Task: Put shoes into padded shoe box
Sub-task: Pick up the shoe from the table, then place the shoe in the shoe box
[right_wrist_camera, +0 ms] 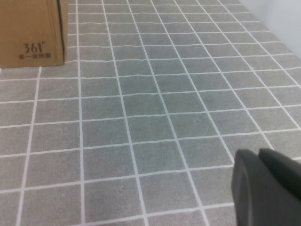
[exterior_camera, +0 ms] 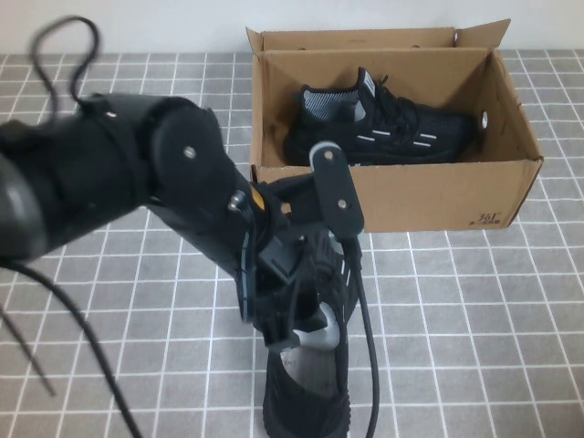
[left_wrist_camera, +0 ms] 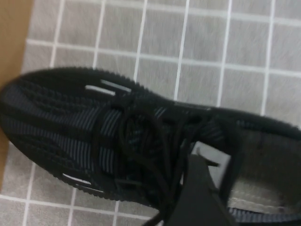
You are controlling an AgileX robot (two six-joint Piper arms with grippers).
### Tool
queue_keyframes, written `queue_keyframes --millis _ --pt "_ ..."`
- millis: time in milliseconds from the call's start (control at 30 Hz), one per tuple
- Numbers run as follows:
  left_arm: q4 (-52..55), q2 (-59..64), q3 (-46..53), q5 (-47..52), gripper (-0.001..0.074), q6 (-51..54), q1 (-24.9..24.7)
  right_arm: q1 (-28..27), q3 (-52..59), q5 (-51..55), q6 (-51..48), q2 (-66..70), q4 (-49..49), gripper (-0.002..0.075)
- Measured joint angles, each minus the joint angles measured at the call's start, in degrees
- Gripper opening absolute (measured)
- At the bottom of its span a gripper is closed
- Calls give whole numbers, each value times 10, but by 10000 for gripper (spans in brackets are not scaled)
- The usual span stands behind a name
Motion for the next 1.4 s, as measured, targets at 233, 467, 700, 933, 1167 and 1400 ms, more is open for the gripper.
queue_keyframes --millis 233,467,700,933,1167,1400 --pt "19 33 0 -31 390 0 0 0 0 37 0 0 0 -7" --pt "21 42 0 -50 229 0 0 0 0 37 0 0 0 -7" --pt "19 44 0 -49 29 -23 -1 0 0 37 0 0 0 -7" --pt "19 48 -29 -11 6 -75 -1 0 0 37 0 0 0 -7" --pt "3 50 -140 79 4 -178 -1 0 0 37 0 0 0 -7" --pt "-24 50 -275 124 3 -390 -1 0 0 37 0 0 0 -7"
